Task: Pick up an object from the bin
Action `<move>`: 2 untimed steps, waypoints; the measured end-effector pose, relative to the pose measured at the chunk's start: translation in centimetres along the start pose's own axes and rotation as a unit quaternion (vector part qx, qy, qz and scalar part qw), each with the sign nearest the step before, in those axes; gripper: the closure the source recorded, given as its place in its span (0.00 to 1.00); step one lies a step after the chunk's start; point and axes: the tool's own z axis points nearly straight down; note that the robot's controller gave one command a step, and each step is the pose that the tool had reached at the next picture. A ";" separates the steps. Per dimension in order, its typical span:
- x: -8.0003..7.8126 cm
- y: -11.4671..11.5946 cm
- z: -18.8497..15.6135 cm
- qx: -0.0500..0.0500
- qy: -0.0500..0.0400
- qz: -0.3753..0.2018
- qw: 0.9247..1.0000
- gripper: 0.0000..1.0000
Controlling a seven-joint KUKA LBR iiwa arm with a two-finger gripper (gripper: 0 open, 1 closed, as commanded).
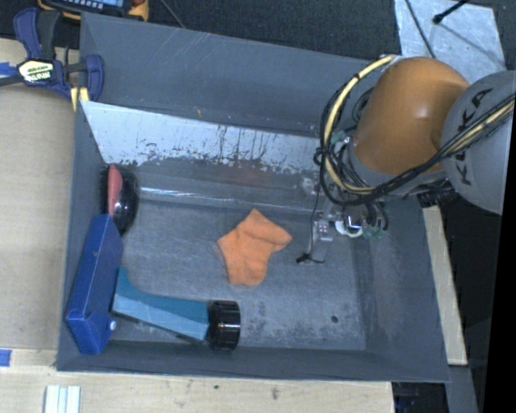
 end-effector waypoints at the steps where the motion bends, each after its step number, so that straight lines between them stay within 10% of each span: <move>1: -0.2 0.0 -0.5 0.000 -0.004 0.000 1.000 0.00; 2: -1.0 2.9 2.2 0.001 -0.005 -0.102 0.995 0.00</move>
Offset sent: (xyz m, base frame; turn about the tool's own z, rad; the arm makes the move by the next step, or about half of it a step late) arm 0.0126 0.0485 -0.0397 -0.3150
